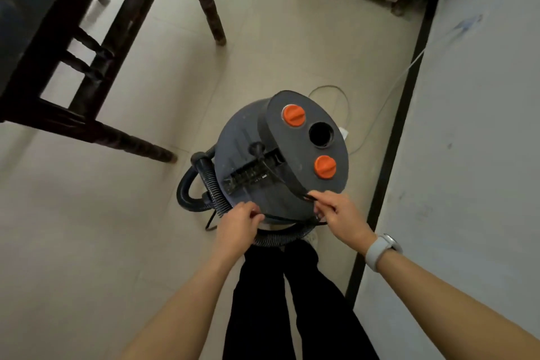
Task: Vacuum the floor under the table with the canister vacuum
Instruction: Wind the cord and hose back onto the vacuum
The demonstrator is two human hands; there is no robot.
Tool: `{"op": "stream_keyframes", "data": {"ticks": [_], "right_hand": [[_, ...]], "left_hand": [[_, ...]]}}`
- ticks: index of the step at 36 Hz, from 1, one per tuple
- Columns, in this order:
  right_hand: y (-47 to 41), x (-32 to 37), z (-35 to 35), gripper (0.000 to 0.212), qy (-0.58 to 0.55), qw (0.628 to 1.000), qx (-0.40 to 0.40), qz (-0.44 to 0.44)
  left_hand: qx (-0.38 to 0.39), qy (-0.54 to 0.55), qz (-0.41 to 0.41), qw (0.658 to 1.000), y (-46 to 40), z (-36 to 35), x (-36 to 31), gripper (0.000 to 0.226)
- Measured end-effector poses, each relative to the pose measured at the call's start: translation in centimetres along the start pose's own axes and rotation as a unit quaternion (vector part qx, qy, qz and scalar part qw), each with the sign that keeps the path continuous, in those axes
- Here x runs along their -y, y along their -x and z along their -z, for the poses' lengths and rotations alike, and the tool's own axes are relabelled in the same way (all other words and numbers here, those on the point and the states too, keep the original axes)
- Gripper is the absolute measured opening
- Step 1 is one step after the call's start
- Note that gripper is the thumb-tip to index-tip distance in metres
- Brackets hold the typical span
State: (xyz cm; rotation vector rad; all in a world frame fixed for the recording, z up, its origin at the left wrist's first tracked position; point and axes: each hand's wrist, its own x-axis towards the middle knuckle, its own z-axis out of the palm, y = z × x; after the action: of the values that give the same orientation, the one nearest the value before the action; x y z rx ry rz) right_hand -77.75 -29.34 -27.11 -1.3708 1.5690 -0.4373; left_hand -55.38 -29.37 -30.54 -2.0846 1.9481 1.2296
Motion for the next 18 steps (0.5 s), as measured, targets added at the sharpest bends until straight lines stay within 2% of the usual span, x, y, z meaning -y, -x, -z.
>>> {"op": "stream_keyframes", "data": {"ticks": [4,8,12,18], "right_hand": [[1.9,-2.6,-0.3,0.031,0.064,0.996,0.055,-0.034],[2.2,-3.2,-0.4,0.031,0.142,0.988,0.051,0.017],[2.2,-3.5,-0.3,0.044,0.171,0.981,0.06,0.065],[2.6,-4.7,0.2,0.037,0.192,0.978,0.084,-0.025]], "left_hand": [[0.018,0.029,0.031,0.999,0.0,-0.5,-0.7,0.017],[0.03,0.061,0.049,0.996,0.1,-1.3,-1.3,0.023],[0.032,0.094,0.066,0.993,0.0,-1.8,-1.7,0.024],[0.005,0.093,0.076,0.993,0.0,-2.6,-1.7,0.014]]}}
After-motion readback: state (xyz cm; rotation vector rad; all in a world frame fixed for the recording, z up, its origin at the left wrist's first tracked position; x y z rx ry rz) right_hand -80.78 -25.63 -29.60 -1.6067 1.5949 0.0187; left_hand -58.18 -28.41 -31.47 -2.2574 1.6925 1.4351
